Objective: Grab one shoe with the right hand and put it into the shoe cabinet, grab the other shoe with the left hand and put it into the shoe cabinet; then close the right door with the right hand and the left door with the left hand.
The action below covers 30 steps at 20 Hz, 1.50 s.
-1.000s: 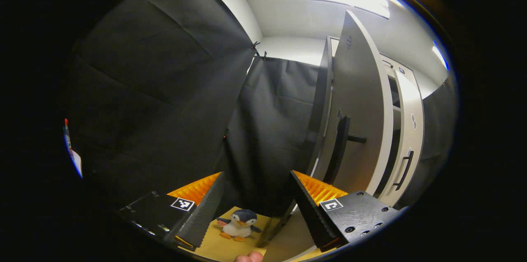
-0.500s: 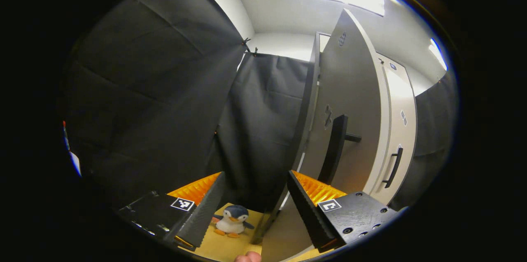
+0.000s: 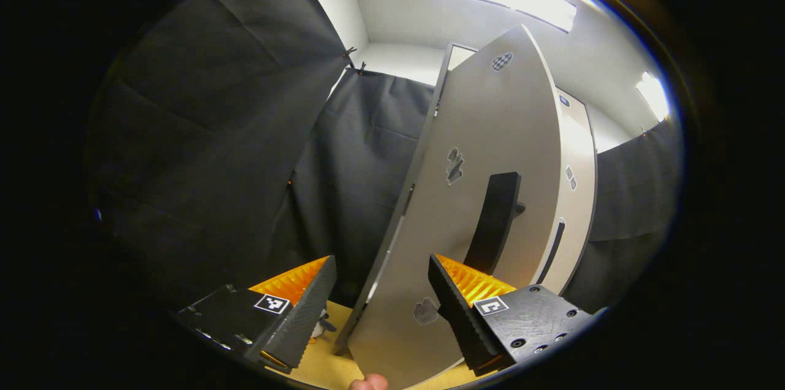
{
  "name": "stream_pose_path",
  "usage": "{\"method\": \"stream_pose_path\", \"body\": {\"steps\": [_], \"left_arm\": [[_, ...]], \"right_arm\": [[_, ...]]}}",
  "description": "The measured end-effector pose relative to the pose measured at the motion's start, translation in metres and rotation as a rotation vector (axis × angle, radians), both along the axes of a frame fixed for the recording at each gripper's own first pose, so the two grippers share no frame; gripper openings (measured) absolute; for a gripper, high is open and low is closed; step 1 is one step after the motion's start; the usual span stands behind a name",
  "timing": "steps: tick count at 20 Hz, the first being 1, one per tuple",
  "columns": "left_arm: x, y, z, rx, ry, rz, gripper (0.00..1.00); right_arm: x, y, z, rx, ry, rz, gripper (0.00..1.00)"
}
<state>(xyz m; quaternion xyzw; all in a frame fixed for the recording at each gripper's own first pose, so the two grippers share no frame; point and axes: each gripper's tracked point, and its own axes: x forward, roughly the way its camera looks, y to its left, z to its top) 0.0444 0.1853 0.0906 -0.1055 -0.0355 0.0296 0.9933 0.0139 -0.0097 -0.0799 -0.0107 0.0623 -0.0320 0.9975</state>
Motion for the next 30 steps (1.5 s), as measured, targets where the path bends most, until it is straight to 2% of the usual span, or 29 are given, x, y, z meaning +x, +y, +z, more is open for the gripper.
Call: {"method": "stream_pose_path", "body": {"steps": [9,17,24,30], "left_arm": [[0.004,-0.020,0.000,0.041,0.001,-0.100,0.94],[0.009,-0.025,-0.003,0.078,0.012,-0.068,0.94],[-0.022,-0.038,-0.009,0.196,0.003,-0.095,0.94],[-0.047,-0.068,-0.027,0.211,-0.005,-0.146,0.94]], "right_arm": [[-0.006,-0.029,-0.004,-0.007,0.016,-0.056,0.96],[-0.013,-0.039,-0.009,0.009,0.030,-0.076,0.96],[-0.006,-0.033,-0.006,0.056,0.017,-0.061,0.96],[-0.009,-0.028,-0.011,0.074,0.035,-0.028,0.97]]}}
